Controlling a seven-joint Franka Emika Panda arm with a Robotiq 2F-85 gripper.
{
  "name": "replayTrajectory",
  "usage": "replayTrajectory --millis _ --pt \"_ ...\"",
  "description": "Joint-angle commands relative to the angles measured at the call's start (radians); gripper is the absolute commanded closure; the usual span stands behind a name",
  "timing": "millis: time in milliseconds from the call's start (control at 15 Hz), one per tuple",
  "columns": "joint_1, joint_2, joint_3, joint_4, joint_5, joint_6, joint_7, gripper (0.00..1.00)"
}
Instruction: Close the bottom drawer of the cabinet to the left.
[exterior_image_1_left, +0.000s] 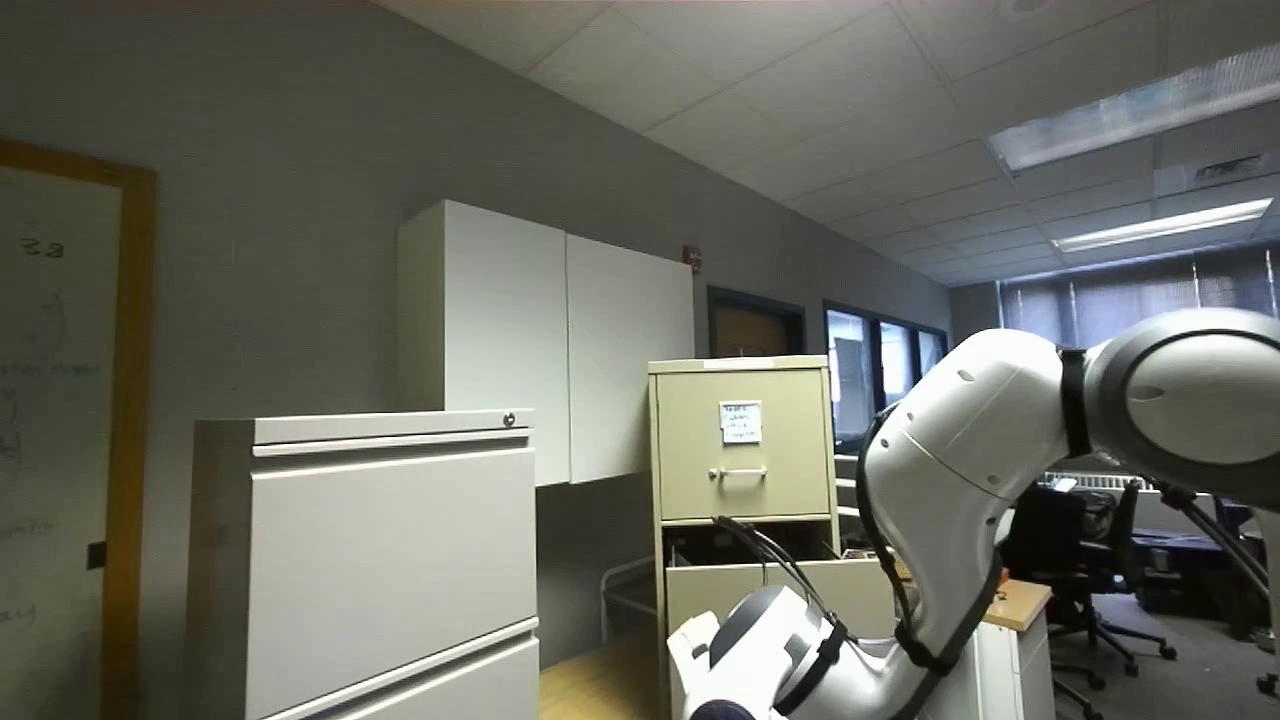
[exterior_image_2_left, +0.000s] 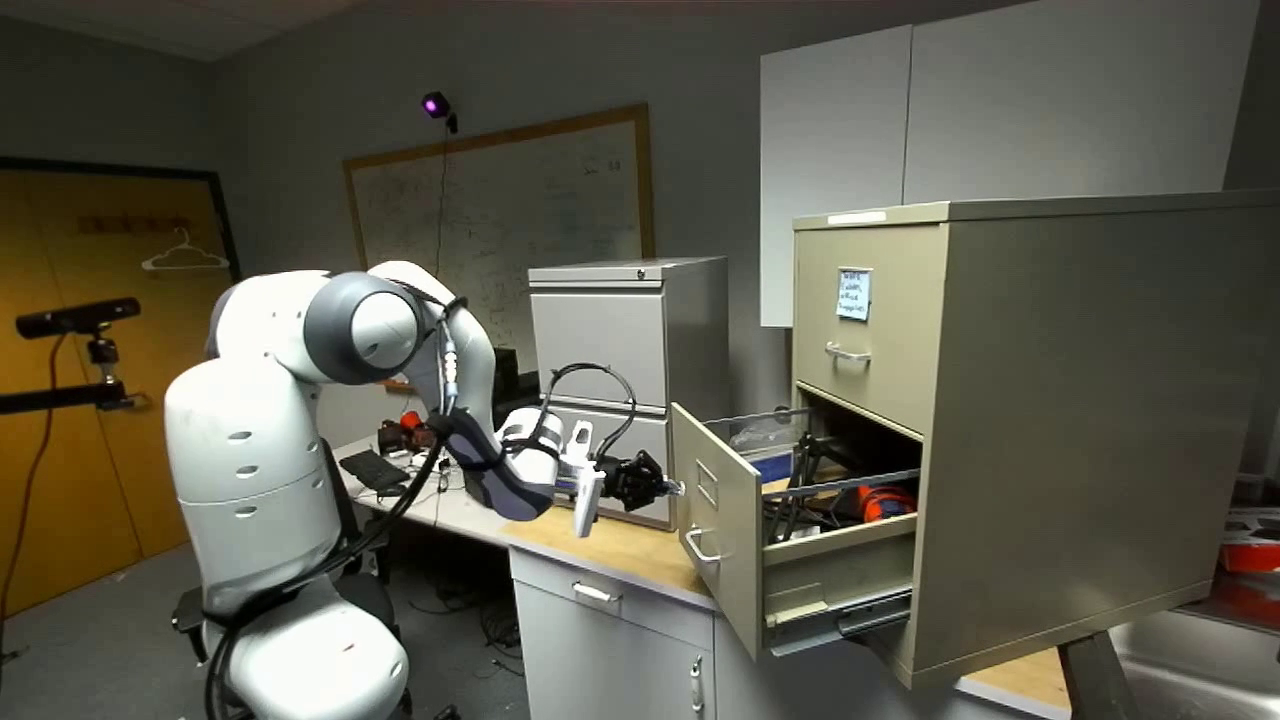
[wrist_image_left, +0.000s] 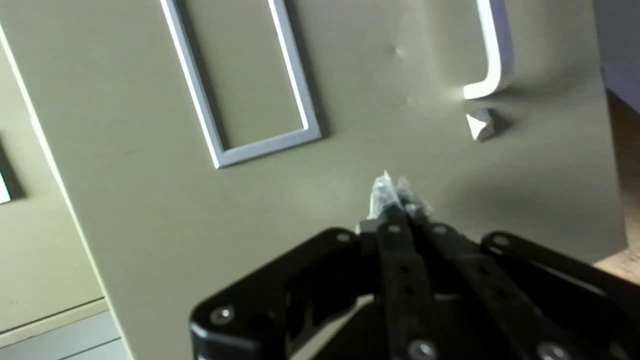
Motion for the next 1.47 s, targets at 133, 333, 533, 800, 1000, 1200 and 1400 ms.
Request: replayTrajectory --millis 133,333,533,800,1000,1200,1400 --pt "-0.062 0.151 -0.123 0.231 -0.184 0.124 0.103 1.0" --pt "-0.095 0.216 -0.152 0.344 -0.247 0.16 0.155 1.0" --pt "-0.13 0.293 -0.17 0.468 -0.292 0.153 0.181 1.0" --pt "-0.167 0.388 -0.183 0.623 -0.267 0.102 0.173 1.0" --pt "-0.187 0.453 -0.189 0.729 -0.186 0.042 0.117 1.0" --pt "-0.208 0.507 -0.197 0.833 -0.066 -0.011 0.054 1.0" --pt "-0.228 0.555 -0.213 0.935 0.058 -0.085 0.008 1.0"
